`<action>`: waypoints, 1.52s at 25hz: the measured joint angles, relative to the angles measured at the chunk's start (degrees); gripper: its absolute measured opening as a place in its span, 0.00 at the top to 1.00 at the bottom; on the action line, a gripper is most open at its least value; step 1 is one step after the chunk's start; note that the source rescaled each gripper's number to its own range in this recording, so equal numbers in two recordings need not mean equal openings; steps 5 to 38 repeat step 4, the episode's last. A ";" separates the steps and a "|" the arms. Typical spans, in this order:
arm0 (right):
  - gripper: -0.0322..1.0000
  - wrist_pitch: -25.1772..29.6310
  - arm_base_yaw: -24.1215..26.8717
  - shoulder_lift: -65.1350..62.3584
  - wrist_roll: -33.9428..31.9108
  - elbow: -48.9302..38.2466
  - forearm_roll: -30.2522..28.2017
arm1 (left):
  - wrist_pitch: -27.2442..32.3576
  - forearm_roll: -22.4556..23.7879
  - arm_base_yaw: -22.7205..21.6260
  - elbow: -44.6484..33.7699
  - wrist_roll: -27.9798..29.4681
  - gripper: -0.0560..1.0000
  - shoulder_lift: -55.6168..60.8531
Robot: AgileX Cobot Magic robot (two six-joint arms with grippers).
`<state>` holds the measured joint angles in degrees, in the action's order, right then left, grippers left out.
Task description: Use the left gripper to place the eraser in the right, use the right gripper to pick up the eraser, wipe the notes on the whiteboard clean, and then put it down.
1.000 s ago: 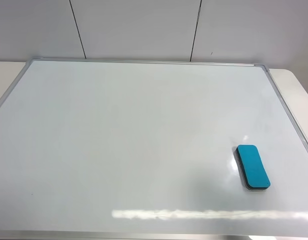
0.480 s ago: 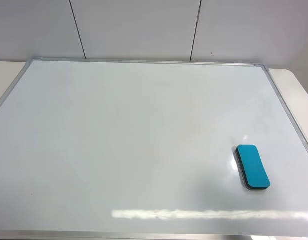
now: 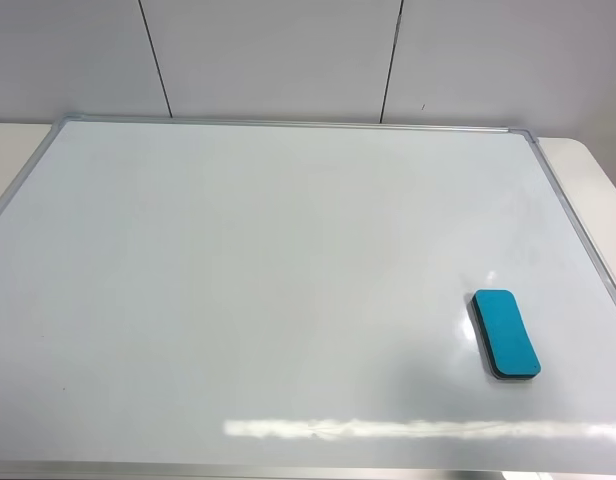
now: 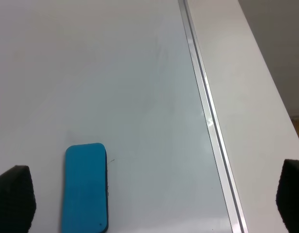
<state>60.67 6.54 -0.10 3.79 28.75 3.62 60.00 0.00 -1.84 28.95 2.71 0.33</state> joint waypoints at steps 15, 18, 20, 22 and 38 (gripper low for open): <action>0.00 0.00 0.00 0.00 0.00 0.00 0.00 | 0.00 0.00 0.00 0.00 0.00 0.00 0.00; 0.00 0.00 0.00 0.00 0.00 0.00 0.00 | 0.00 0.00 0.00 0.00 0.00 0.00 0.00; 0.00 0.00 0.00 0.00 0.00 0.00 0.00 | 0.00 0.00 0.00 0.00 0.00 0.00 0.00; 0.00 0.00 0.00 0.00 0.00 0.00 0.00 | 0.00 0.00 0.00 0.00 0.00 0.00 0.00; 0.00 0.00 0.00 0.00 0.00 0.00 0.00 | 0.00 0.00 0.00 0.00 0.00 0.00 0.00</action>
